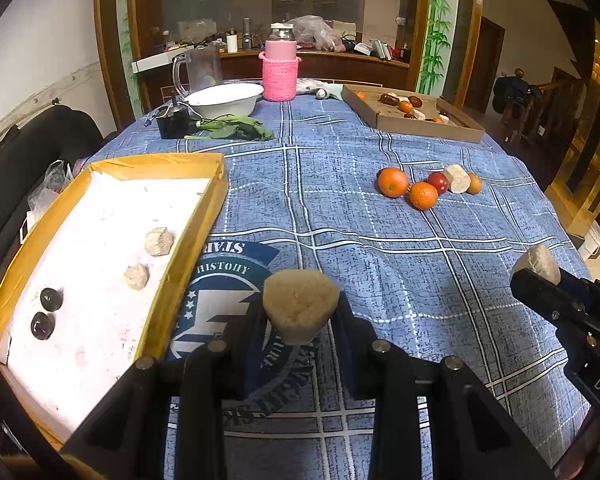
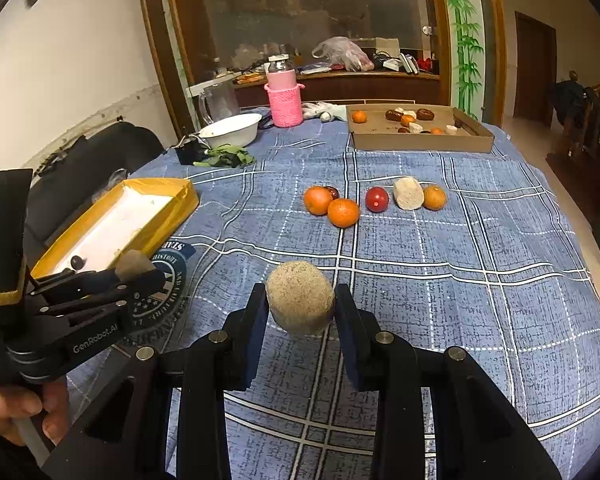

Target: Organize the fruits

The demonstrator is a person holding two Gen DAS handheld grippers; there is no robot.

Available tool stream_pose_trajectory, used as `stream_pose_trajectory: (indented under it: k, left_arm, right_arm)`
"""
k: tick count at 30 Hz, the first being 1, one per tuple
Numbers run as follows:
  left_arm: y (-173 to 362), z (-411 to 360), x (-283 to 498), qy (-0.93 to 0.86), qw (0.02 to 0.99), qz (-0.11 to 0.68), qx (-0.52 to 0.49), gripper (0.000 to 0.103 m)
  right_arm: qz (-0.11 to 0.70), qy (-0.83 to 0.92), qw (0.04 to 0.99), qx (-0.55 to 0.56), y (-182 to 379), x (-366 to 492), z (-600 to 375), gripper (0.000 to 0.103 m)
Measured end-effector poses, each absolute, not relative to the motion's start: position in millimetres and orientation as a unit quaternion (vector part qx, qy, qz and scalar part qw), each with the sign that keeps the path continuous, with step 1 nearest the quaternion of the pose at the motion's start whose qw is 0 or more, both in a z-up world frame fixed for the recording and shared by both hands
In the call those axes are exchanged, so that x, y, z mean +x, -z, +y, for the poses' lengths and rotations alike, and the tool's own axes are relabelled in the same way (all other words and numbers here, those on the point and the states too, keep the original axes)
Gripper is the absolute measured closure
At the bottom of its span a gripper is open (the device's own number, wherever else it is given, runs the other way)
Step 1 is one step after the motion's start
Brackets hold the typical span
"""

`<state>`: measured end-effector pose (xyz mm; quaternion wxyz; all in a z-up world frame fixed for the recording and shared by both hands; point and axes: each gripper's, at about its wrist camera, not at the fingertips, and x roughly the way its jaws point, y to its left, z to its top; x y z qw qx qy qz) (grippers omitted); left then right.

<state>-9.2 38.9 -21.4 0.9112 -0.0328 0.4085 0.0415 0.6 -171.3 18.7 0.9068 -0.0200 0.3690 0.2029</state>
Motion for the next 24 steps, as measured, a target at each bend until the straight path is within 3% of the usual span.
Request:
stream_pose_trajectory:
  k: [24]
  left_arm:
    - [8,81,-18,-0.077,0.914,0.393,-0.058,0.068]
  right_arm:
    - [0.350,-0.244,0.903,-0.042,-33,-3,-135,0.071]
